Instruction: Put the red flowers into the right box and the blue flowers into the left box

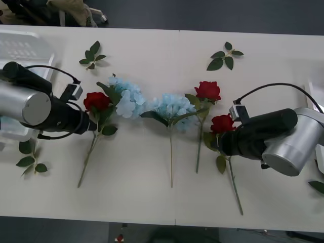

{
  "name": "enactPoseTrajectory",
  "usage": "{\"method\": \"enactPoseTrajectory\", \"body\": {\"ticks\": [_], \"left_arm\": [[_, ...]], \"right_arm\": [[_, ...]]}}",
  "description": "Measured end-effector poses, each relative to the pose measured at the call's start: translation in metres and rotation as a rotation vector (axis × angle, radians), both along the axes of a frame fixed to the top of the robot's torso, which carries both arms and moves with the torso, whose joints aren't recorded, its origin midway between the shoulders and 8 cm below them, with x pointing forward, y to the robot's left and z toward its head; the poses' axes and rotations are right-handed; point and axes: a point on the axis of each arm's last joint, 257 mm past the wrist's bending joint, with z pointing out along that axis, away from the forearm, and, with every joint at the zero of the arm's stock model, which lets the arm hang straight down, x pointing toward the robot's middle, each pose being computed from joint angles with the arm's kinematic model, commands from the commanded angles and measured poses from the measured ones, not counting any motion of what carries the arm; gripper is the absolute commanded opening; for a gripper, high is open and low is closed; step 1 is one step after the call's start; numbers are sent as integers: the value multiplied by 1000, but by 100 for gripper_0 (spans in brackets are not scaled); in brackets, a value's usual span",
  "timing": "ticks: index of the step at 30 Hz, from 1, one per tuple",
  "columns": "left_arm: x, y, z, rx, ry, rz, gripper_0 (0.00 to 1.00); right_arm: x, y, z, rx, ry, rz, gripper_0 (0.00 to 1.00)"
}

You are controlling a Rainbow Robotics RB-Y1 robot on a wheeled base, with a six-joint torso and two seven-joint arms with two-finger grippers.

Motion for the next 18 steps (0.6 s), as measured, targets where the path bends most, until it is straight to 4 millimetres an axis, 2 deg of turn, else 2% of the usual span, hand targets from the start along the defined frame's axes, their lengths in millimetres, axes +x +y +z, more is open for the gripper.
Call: {"method": "enactPoseTrajectory", "body": {"ticks": [6,9,11,13,14,18], "left_arm": [[-3,-12,-23,11,14,-32,100],[-2,-13,-25,16,20,-35,77],[0,-13,-26,18,22,-31,55],[2,-14,-27,15,22,-28,43],[2,-16,-28,10,20,-27,34],[4,-20,-29,0,14,-27,25]], "right_arm": [[7,-2,-5,19,-12,-13,96],[8,-4,-14,13,-5,-11,96],[7,-6,-21,-6,7,-6,95],[9,-4,-25,-7,0,6,95],[11,-2,-25,-2,-8,13,96],[15,-1,-31,0,-12,15,93]]}}
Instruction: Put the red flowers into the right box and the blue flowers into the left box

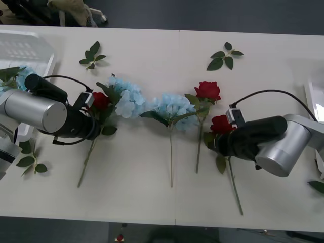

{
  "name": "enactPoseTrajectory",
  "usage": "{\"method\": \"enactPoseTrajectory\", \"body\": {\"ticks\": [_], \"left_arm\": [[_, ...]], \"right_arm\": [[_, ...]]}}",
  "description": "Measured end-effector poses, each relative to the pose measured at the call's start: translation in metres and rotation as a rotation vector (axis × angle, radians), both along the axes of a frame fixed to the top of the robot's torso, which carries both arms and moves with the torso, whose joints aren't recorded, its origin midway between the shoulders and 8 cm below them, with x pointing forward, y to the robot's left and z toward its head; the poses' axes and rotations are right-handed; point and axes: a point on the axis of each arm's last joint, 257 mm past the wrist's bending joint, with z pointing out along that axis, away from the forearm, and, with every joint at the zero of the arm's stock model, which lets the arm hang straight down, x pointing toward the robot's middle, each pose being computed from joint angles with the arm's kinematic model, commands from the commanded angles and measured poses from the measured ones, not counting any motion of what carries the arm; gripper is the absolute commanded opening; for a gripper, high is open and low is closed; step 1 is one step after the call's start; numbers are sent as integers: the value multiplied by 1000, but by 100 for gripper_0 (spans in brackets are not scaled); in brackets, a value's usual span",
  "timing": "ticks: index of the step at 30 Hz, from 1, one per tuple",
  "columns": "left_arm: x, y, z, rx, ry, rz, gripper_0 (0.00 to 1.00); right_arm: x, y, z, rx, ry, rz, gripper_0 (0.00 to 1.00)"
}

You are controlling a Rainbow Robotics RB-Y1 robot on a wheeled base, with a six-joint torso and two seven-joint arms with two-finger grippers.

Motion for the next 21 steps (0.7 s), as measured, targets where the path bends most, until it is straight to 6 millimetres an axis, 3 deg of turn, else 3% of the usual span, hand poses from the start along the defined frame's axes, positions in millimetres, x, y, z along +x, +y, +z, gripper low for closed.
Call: {"method": "enactPoseTrajectory", "body": {"ticks": [4,6,8,10,13,15,17,21], "left_arm": [[1,1,1,7,-7,-4,21],[4,0,2,3,-18,-5,20],[6,0,3,0,-27,-5,18],[7,1,5,0,-32,-1,15],[14,8,13,-12,-49,22,9],[19,13,21,-25,-65,40,3],[23,17,28,-35,-79,53,3],[24,18,31,-38,-85,58,8]], "right_arm": [[7,5,-5,11,-18,-6,79],[11,5,-4,14,-30,-6,66],[14,4,-4,18,-37,-9,53],[16,1,-4,15,-39,-14,31],[19,0,-3,12,-42,-16,7],[19,-1,-4,9,-43,-16,0],[20,-2,-3,0,-50,-14,0],[20,-3,-4,-2,-51,-13,0]]}}
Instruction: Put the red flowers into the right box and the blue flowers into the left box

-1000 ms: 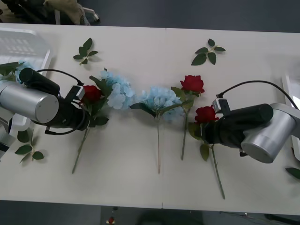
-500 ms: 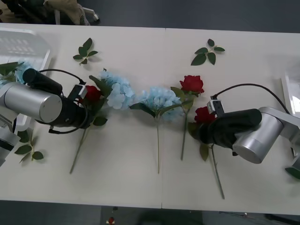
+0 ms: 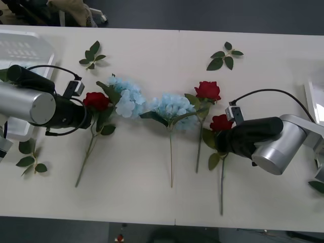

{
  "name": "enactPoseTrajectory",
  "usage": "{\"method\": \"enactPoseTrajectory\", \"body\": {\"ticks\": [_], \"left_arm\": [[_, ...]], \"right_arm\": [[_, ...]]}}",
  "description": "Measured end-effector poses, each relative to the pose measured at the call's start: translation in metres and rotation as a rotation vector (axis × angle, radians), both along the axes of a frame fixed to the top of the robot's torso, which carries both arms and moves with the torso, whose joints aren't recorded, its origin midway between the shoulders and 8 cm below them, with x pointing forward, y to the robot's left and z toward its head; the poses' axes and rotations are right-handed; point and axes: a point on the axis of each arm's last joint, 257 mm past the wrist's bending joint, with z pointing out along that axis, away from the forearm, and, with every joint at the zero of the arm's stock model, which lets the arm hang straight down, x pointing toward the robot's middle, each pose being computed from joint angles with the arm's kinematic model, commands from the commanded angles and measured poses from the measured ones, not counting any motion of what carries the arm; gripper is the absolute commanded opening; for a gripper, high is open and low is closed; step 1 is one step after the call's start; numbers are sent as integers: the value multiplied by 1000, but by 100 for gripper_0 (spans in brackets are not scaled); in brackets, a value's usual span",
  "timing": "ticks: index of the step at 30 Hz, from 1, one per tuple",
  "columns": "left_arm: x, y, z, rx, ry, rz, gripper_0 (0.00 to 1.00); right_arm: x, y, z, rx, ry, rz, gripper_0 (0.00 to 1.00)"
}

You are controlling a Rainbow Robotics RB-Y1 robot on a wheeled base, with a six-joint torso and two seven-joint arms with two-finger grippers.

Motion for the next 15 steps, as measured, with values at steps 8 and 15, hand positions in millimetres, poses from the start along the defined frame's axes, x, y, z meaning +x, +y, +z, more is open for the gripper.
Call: {"method": "enactPoseTrajectory", "body": {"ticks": [8,15], "left_arm": [[-4,-7,-5,-3,13,-16,72],[-13,-21,-22,18,38,-58,26]], "right_arm": [[-4,-7,8,9,31,-11,0],[-7,-38,82,1,0,-62,0]]}}
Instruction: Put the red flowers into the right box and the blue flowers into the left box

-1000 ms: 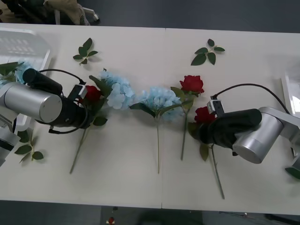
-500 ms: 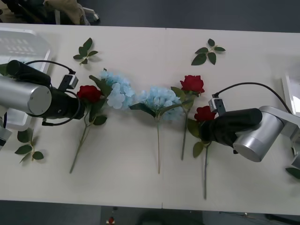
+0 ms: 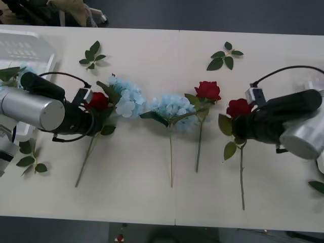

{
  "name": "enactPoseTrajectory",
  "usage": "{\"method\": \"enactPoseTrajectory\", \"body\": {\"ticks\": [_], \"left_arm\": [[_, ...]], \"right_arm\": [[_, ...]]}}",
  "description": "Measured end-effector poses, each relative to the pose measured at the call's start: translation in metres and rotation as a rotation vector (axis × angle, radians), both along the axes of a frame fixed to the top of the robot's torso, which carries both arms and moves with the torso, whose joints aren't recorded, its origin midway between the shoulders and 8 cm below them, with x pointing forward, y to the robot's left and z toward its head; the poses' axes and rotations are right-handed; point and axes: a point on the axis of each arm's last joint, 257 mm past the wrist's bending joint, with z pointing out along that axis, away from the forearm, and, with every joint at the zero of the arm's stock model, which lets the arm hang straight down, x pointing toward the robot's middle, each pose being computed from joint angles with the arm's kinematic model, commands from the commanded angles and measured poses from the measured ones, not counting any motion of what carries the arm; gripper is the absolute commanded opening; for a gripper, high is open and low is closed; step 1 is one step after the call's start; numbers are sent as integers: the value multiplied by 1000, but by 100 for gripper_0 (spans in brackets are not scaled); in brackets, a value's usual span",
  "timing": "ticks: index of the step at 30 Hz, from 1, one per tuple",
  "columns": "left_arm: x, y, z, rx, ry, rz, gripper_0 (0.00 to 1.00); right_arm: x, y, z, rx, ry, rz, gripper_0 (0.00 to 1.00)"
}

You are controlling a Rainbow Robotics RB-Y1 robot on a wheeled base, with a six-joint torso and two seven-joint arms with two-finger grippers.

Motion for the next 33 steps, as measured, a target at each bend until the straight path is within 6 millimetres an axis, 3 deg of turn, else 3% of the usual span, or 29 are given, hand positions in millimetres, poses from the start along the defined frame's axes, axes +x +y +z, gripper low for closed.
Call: {"method": "enactPoseTrajectory", "body": {"ticks": [2,4,7,12,16,19,22,26,30,33], "left_arm": [[1,-4,-6,0,-6,-8,9],[1,-6,-13,1,-9,-14,1],[-1,-8,-18,5,-5,-20,0],[-1,-8,-17,5,-6,-19,0],[0,-7,-17,4,-7,-18,0],[6,-3,-6,-9,-28,-1,0],[23,-1,29,-48,-104,18,0],[38,-23,116,-123,-272,-26,0],[26,-56,200,-177,-425,-118,0],[9,-86,245,-255,-506,-207,0]], "right_arm": [[3,-17,31,9,-34,-45,0],[8,-34,62,44,-75,-85,0],[15,-61,100,68,-134,-99,0],[14,-111,146,-60,-188,-21,0],[22,-152,157,-48,-179,-103,0],[31,-186,156,-189,-193,-51,0],[41,-216,153,-302,-194,-4,0],[59,-261,157,-326,-219,-89,0],[73,-301,164,-504,-236,1,0],[82,-328,169,-547,-257,-20,0]]}}
